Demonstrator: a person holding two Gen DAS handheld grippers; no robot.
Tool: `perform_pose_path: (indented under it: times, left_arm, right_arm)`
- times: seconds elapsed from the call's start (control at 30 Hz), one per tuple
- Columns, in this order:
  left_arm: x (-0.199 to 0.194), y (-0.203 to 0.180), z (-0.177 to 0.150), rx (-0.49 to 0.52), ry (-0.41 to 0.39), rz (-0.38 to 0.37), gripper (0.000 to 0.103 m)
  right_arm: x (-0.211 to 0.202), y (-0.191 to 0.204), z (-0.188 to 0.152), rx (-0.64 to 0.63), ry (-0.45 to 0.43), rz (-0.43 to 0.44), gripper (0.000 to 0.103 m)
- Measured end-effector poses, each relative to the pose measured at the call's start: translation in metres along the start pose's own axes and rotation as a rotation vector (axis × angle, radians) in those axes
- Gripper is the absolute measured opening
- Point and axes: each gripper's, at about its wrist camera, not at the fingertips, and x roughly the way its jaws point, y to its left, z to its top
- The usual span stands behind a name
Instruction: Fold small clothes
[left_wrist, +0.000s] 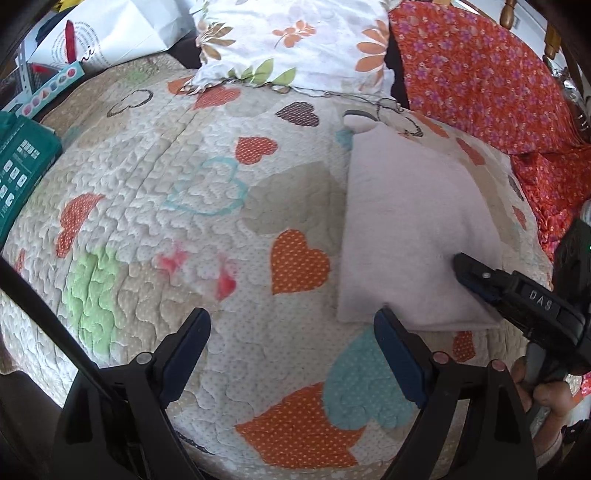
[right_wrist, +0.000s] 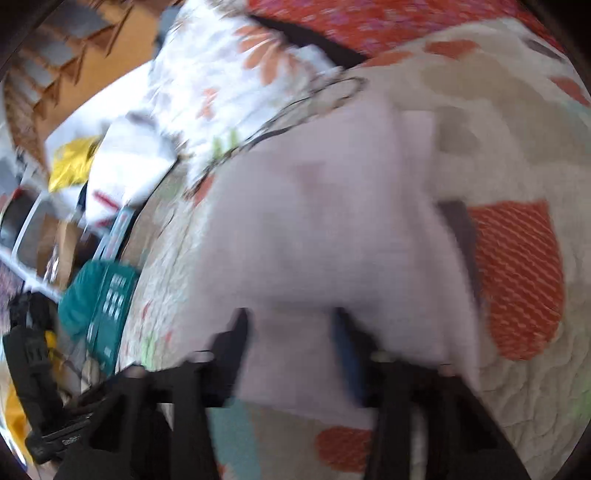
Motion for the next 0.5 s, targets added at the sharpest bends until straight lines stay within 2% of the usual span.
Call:
perform_pose_path:
  times: [0.07,0.17,0.23,0.4,0.5]
  left_arm:
    - [0.000,0.002,0.002,-0.018,-0.005,-0.007,0.089]
    - [0.000,0.000,0.005,-0.037,-0.013,-0.032,0.089]
    - [0.000,-0.005,0.006,-0.035,-0.013,-0.038,0.089]
    - [-0.001,-0.019,0.007,-0.012,-0.030,-0.031,0.089]
    - [-0.008,-0.030,0.006,0.026,-0.071,-0.002,0.089]
  right_arm:
    - [-0.011,-0.009,0.004,0.044,-0.045,-0.021,0.027]
    - [-0.028,-0.004,0.005,-0.008,-0.135,-0.139,0.027]
    - [-0.034,0.001,0.003,-0.030,-0.170,-0.166,0.030]
    - [-0.040,0.012,0.003,-0.088,-0.211,-0.211,0.039]
    - [-0.039,0.009,0.003,-0.094,-0.205,-0.236,0.039]
